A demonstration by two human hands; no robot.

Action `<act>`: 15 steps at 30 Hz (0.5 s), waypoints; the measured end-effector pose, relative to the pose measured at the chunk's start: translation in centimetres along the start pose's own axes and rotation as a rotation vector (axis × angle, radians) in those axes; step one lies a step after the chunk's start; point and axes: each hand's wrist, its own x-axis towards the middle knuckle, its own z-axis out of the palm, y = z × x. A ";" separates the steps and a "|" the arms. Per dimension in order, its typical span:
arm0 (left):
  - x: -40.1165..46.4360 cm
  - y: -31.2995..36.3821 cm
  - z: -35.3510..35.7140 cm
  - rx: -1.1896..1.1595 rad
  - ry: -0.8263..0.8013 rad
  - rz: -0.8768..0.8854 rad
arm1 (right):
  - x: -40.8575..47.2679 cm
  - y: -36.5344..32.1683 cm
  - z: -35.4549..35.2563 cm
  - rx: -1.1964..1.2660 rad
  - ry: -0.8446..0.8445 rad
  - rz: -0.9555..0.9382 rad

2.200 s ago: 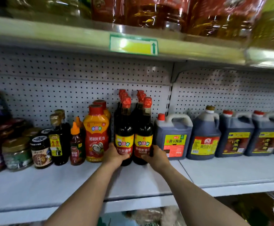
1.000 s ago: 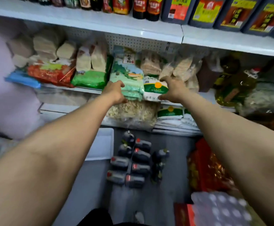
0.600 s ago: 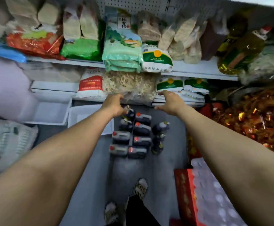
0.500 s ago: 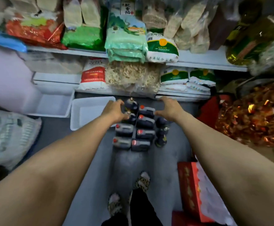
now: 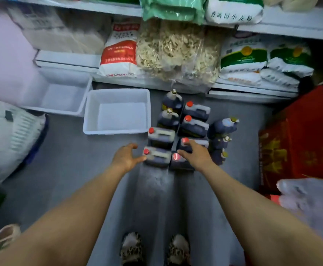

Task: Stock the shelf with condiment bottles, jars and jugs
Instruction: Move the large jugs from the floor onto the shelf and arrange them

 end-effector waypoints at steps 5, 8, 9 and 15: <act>9.5 -7.0 8.2 -0.032 -0.005 0.086 | 8.7 5.8 9.7 -0.088 0.093 -0.019; 15.0 -10.2 13.0 -0.101 -0.012 0.103 | 13.4 9.4 14.2 -0.124 0.068 -0.062; 16.7 -11.1 14.4 -0.139 -0.009 0.103 | 14.8 10.4 15.4 -0.147 0.071 -0.093; 23.7 -13.0 18.4 -0.459 -0.028 0.227 | 19.5 11.8 17.5 -0.460 0.164 -0.245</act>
